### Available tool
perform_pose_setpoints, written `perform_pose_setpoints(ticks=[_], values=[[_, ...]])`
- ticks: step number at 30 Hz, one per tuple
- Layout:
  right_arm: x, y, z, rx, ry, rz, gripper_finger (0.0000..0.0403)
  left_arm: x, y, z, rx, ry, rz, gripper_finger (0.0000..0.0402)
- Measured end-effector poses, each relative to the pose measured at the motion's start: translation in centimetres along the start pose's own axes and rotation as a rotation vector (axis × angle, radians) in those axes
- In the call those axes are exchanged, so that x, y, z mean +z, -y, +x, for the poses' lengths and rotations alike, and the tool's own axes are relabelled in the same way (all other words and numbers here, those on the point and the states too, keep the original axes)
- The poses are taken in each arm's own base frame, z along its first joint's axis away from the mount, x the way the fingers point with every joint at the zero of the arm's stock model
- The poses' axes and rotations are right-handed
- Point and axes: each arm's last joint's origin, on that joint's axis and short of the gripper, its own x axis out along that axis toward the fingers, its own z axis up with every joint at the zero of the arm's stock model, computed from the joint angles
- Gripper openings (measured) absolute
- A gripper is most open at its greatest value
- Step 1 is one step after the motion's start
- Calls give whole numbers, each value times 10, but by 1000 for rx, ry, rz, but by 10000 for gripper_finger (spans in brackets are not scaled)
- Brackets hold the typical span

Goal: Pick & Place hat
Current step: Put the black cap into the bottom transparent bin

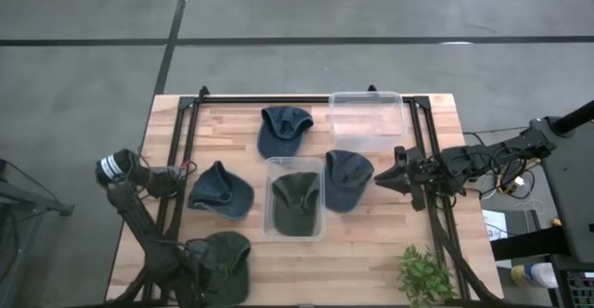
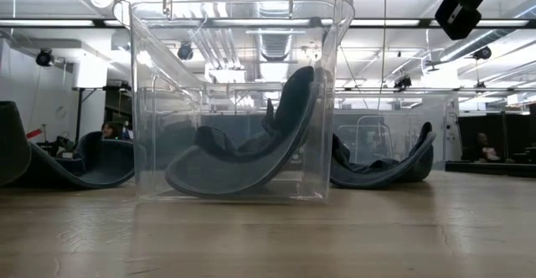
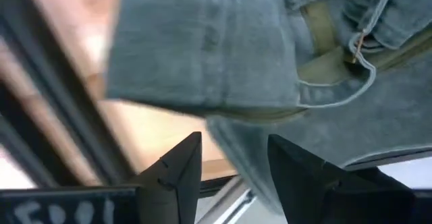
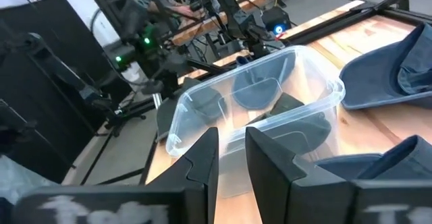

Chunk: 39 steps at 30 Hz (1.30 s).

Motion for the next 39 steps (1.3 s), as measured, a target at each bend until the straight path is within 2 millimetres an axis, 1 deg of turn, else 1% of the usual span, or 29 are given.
perform_pose_setpoints(ticks=[6,10,14,16,19,24,25,33,36,39], values=[[1,0,-3,21,2,38,73,7,1,24,-75,-59,8,162],[1,0,-3,21,2,50,67,13,1,32,-95,-46,30,162],[1,0,-3,21,2,52,64,15,0,34,-125,-14,73,160],[1,0,-3,22,5,52,64,16,0,35,-128,-12,85,149],[1,-1,-3,24,7,53,63,17,0,36,-136,-4,88,112],[1,-1,-3,24,8,53,63,16,2,35,-193,22,106,24],[1,-1,-3,24,8,53,63,15,3,34,-207,22,107,15],[2,-1,-3,24,10,53,63,15,4,31,-241,30,120,7],[2,-1,-3,24,10,55,63,15,3,22,-262,28,142,7],[2,-1,-3,23,11,78,63,13,-3,6,-264,24,164,7]])
